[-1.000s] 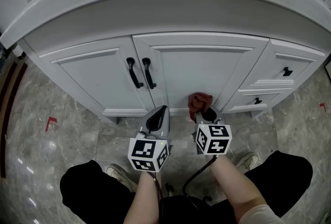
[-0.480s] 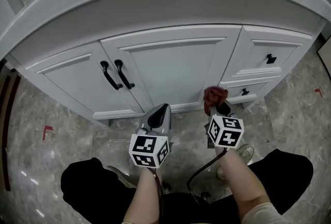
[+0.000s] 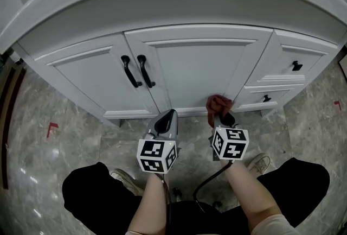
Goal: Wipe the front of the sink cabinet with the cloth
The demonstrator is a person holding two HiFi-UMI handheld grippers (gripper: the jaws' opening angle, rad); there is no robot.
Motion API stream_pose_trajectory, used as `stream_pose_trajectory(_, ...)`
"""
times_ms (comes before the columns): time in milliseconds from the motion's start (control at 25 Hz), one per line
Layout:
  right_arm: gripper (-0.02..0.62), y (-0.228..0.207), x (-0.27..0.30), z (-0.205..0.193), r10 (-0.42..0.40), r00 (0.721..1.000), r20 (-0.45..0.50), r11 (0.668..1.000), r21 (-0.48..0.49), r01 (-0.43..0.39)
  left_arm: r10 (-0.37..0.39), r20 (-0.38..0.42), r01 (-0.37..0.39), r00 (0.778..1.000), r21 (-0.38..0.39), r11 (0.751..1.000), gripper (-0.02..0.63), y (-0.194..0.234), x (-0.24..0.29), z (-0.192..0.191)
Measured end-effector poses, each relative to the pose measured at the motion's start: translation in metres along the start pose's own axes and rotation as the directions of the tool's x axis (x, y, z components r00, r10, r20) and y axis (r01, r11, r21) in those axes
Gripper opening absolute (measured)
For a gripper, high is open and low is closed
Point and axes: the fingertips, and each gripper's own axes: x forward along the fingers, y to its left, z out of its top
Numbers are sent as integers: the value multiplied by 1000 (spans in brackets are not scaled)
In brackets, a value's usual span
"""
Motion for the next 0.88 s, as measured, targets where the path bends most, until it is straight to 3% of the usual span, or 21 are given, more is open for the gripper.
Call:
stream_pose_trajectory(120, 81, 39, 16, -13, 55, 998, -32, 998, -41, -56, 49, -8, -48, 999, 30, 998, 0, 22, -11, -8)
stream_pose_trajectory(480, 81, 157, 60, -54, 238, 964, -121, 965, -85, -249, 156, -28, -156, 987, 9, 988, 1, 91, -49, -20)
stream_pose_trajectory(680, 81, 179, 81, -75, 263, 954, -146, 960, -62, -274, 173, -66, -173, 983, -2, 985, 0, 110, -58, -37)
stream_pose_trajectory(880, 81, 168, 89, -84, 239, 959, -151, 967, -51, -249, 160, -48, -161, 986, -17, 987, 1, 110, -53, -34)
